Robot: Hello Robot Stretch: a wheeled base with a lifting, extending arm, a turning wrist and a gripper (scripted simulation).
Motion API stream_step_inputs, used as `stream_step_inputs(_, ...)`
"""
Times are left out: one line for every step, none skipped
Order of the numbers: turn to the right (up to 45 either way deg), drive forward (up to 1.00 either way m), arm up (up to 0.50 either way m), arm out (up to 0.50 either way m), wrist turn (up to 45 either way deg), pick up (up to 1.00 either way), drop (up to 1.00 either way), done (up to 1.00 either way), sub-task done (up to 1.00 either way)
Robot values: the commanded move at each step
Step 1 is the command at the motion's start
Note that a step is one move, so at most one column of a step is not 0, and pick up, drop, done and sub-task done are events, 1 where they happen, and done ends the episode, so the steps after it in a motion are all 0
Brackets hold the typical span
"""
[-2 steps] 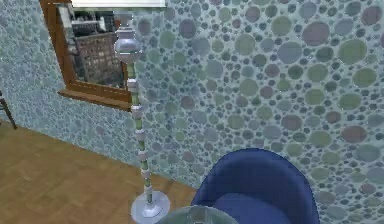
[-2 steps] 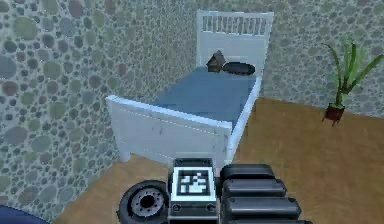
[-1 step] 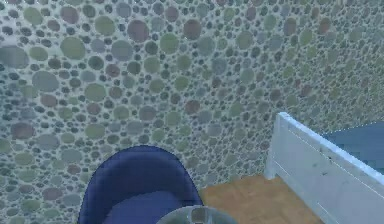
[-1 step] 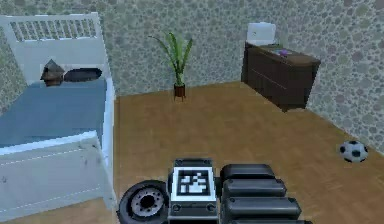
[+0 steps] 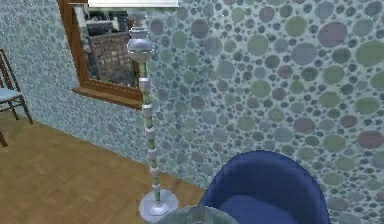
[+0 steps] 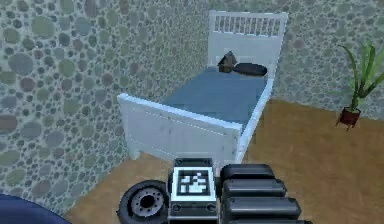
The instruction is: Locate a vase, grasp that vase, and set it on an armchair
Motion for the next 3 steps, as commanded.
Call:
stream_step_inputs(-45.0,0.0,0.0,0.0,0.0,0.0,0.0,0.0,0.0)
stream_step_inputs(-27.0,0.0,0.0,0.0,0.0,0.0,0.0,0.0,0.0)
stream_step_inputs(0.0,0.0,0.0,0.46,0.0,0.0,0.0,0.0,0.0)
